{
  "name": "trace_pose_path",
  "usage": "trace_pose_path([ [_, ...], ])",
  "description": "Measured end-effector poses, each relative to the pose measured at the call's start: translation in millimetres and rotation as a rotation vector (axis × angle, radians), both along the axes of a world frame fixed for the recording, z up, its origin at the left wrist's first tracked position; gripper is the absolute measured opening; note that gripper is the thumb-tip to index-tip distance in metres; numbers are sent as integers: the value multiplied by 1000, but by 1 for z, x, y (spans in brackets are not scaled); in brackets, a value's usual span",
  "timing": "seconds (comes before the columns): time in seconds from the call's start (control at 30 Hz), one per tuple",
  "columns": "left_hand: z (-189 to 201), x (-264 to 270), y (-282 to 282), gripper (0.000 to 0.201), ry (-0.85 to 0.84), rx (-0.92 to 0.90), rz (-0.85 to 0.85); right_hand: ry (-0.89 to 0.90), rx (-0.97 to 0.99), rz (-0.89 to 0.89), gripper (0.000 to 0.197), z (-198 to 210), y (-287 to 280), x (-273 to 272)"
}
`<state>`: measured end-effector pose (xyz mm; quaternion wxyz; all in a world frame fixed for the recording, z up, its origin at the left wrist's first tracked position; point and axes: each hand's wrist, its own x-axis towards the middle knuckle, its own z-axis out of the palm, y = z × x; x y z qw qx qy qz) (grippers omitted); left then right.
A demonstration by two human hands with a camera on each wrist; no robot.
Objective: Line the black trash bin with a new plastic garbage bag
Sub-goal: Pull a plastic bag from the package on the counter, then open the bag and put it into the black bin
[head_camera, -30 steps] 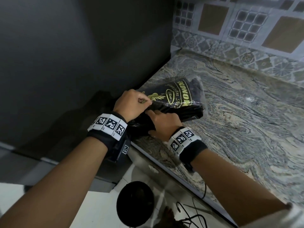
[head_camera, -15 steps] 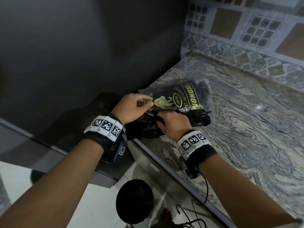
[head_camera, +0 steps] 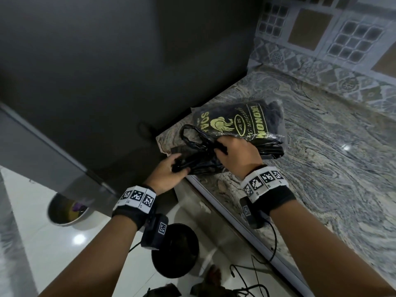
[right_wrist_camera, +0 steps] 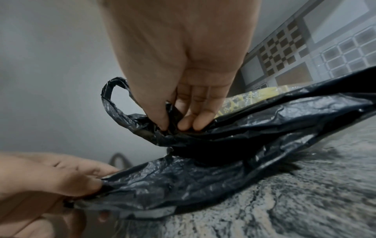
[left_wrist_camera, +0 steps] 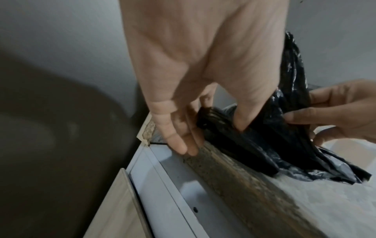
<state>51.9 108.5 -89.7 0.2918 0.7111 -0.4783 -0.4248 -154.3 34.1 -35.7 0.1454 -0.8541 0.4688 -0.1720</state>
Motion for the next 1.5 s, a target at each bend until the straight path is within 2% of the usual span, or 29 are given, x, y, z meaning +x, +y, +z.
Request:
trace_pose_path([
  [0.1,9,-9,2,23,-28,-135,10,-16,-21,2,21,5,6,-1],
  [0.17,16,-8,6,10,-46,-206,10,-20,-38,-15,19,11,11,-3],
  [0.5,50,1,41,14,-13,-352,36,-91,-75,-75,18,33,44,-8],
  [0.73,61,1,73,19,-66,-418,13,-200,-85,-79,14,42,76,-8],
  [0.97,68,-7,88,15,-9,-394,-1,-84,-35,-83,15,42,98,-2],
  [1.03,73,-16,91,19,102,-257,11,-44,17,-68,17,38,103,2],
  [1.1,78,-29,96,28,328,-108,0,-26,72,-41,20,33,108,6],
  [1.17,81,-38,98,33,502,-78,8,-24,106,4,20,29,113,9],
  [1.2,79,-41,97,30,518,-101,35,-28,114,30,19,27,115,10],
  [1.33,72,-39,87,22,365,-225,173,-61,165,99,17,23,121,13],
  [1.5,70,-21,89,16,315,-269,193,-195,213,84,29,18,125,13],
])
